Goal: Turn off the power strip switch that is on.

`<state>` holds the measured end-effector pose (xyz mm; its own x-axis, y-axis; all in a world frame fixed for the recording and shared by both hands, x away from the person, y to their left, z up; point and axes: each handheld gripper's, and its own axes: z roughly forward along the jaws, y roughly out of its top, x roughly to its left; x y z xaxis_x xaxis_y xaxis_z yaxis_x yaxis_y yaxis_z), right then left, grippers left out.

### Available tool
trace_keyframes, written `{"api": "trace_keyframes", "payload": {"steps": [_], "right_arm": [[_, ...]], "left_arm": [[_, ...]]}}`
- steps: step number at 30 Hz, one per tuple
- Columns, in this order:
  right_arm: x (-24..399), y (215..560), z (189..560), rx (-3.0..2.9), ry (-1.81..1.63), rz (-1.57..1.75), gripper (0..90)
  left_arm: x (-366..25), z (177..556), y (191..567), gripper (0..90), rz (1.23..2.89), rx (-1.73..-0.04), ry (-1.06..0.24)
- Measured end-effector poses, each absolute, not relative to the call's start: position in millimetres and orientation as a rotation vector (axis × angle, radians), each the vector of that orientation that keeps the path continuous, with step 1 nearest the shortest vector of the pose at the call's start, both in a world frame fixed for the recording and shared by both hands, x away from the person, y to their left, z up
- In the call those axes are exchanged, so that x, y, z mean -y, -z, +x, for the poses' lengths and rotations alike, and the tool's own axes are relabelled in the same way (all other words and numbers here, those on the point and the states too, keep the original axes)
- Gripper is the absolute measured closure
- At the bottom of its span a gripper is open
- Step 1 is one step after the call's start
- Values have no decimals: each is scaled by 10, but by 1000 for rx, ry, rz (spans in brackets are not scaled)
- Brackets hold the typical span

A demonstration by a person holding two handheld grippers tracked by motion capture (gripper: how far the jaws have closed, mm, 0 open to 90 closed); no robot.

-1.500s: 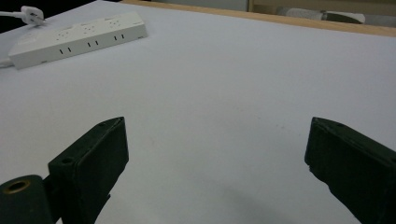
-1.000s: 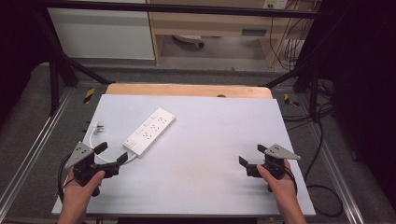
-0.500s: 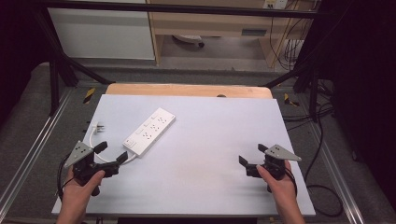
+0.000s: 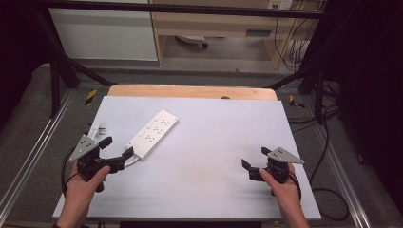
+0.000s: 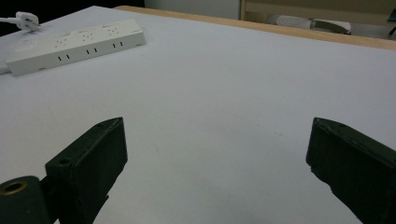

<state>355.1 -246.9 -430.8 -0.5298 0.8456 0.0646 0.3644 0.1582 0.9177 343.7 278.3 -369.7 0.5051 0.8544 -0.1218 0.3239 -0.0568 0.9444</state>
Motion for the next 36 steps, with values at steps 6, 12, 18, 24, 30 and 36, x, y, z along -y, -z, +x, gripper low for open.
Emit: {"api": "trace_keyframes", "payload": {"steps": [6, 12, 18, 24, 30, 36], "right_arm": [[2484, 4316, 3551, -1965, -1352, 1158, 56], [2515, 4325, 3559, -1951, -1350, 1172, 54], [2537, 4326, 3561, -1943, -1346, 1186, 53], [2546, 4324, 3560, -1939, -1340, 1187, 51], [2552, 4325, 3561, -1940, -1336, 1185, 51], [2554, 4331, 3566, -1945, -1328, 1185, 51]], "left_arm": [[-2715, 3541, 3615, 69, 1642, -1012, -582], [-2655, 3700, 3495, 75, 1657, -1010, -573], [-2627, 3803, 3442, 80, 1666, -1013, -563], [-2603, 3910, 3410, 85, 1676, -1016, -562], [-2585, 3992, 3401, 94, 1690, -1015, -568], [-2556, 4089, 3431, 128, 1712, -1017, -579]]}}
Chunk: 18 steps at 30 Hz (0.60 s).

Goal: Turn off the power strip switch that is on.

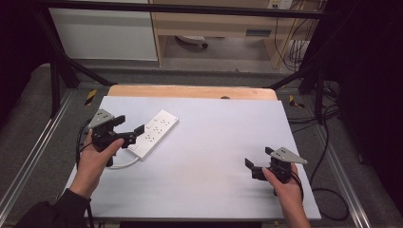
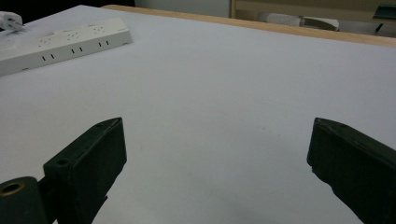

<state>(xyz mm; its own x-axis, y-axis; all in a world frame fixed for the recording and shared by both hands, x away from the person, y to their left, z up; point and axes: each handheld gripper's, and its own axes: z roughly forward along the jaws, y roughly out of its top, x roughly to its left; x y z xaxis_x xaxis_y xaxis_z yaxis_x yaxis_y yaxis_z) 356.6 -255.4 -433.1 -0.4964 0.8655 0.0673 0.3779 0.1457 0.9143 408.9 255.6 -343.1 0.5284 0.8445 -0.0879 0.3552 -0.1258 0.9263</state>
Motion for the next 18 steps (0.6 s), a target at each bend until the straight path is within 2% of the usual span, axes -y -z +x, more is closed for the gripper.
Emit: {"api": "trace_keyframes", "payload": {"steps": [18], "right_arm": [[2561, 4330, 3564, -1946, -1316, 1191, 51]], "left_arm": [[-2464, 4323, 3504, 169, 1760, -1029, -586]]}}
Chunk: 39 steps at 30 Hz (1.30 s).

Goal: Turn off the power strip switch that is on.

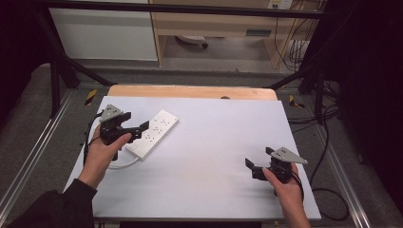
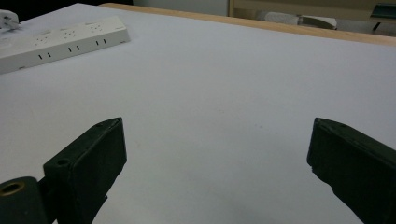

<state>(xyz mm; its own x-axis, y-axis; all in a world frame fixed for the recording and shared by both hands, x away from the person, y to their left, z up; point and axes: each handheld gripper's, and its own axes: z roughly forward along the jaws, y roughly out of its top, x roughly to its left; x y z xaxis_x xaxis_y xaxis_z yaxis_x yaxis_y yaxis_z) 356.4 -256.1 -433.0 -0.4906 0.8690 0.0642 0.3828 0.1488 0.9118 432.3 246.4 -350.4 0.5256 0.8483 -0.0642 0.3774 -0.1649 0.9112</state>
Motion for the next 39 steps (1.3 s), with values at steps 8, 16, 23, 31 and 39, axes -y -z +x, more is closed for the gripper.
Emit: {"api": "trace_keyframes", "payload": {"steps": [8, 16, 23, 31, 39], "right_arm": [[2570, 4330, 3566, -1942, -1312, 1189, 51], [2582, 4330, 3566, -1940, -1312, 1195, 51], [2598, 4332, 3572, -1937, -1309, 1198, 51], [2615, 4337, 3576, -1936, -1304, 1205, 51], [2630, 4343, 3584, -1933, -1302, 1209, 51]], "left_arm": [[-2472, 4407, 3501, 172, 1763, -1048, -591], [-2469, 4480, 3531, 180, 1770, -1066, -592], [-2453, 4534, 3570, 205, 1784, -1078, -593], [-2446, 4586, 3604, 258, 1797, -1092, -601], [-2470, 4654, 3652, 300, 1799, -1119, -607]]}}
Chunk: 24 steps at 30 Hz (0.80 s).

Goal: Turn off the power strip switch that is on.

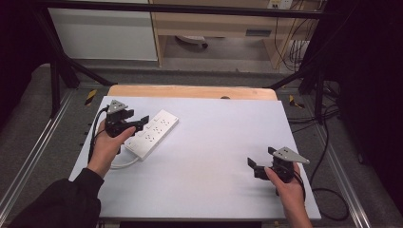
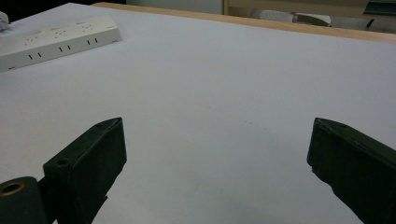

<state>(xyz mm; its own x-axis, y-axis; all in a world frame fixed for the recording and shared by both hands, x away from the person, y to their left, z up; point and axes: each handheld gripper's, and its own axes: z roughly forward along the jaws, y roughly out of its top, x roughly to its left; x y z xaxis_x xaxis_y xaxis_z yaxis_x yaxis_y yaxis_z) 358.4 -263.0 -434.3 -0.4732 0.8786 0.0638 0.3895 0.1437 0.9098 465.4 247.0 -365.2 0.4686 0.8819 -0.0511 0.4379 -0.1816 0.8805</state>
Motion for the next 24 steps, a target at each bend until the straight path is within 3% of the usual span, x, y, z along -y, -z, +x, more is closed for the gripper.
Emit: {"api": "trace_keyframes", "payload": {"steps": [10, 19, 24], "right_arm": [[2646, 4345, 3586, -1926, -1306, 1220, 51], [2654, 4347, 3588, -1925, -1304, 1224, 51], [2658, 4349, 3591, -1927, -1303, 1225, 51]], "left_arm": [[-2479, 4694, 3684, 375, 1810, -1133, -609], [-2492, 4728, 3721, 638, 1825, -1140, -596], [-2475, 4741, 3757, 736, 1856, -1125, -589]]}}
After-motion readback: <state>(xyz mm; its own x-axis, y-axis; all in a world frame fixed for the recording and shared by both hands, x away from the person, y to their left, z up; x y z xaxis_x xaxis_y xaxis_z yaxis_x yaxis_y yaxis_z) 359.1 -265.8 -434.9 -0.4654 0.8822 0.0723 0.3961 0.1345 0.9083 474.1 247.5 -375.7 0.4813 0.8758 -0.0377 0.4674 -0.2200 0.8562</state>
